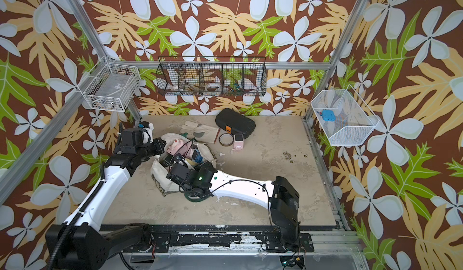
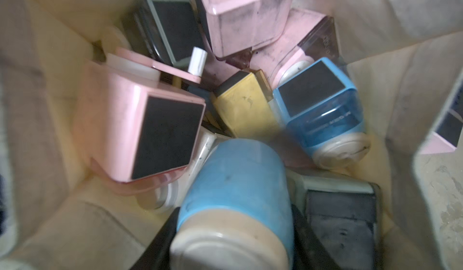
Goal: Take out the pencil sharpeners from the tote bags
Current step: Pick up the pencil sharpener from the canvas bag.
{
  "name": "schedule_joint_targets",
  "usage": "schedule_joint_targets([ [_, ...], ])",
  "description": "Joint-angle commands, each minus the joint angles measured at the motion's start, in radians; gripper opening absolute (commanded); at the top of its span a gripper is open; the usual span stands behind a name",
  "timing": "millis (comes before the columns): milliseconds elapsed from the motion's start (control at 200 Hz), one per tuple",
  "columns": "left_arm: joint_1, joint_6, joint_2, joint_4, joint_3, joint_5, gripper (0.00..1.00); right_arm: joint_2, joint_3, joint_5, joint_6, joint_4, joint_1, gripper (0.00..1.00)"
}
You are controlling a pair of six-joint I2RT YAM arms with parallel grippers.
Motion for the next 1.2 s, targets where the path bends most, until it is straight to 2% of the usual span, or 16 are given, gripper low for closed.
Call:
schedule_joint_targets([
  [0, 0.002, 0.003, -0.002, 0.034, 0.009, -0.005, 0.0, -0.05, -0.024, -0.035, -0.068, 0.077, -0.002, 0.42],
  [405, 0.002, 0.004, -0.002, 0.033, 0.007, -0.006, 0.0, -0.28, -0.197, -0.119, -0.2, 0.267, -0.021, 0.38],
  [611, 0.002, 0.004, -0.002, 0.033, 0.008, -0.006, 0.0, -0.456, -0.328, -0.193, -0.236, 0.359, -0.087, 0.36],
  [756, 0.002, 0.003, -0.003, 0.033, 0.007, -0.006, 0.0, -0.618, -0.45, -0.238, -0.244, 0.435, -0.173, 0.35],
  [941, 0.002, 0.004, -0.002, 0.034, 0.007, -0.004, 0.0, -0.779, -0.627, -0.272, -0.2, 0.544, -0.361, 0.35],
  [1091, 0.003, 0.001, 0.0, 0.034, 0.006, -0.004, 0.0, -0.808, -0.777, -0.239, -0.156, 0.651, -0.491, 0.34],
  [1196, 0.003, 0.002, 0.004, 0.035, 0.007, 0.001, 0.0, -0.771, -0.842, -0.252, -0.148, 0.739, -0.59, 0.35],
])
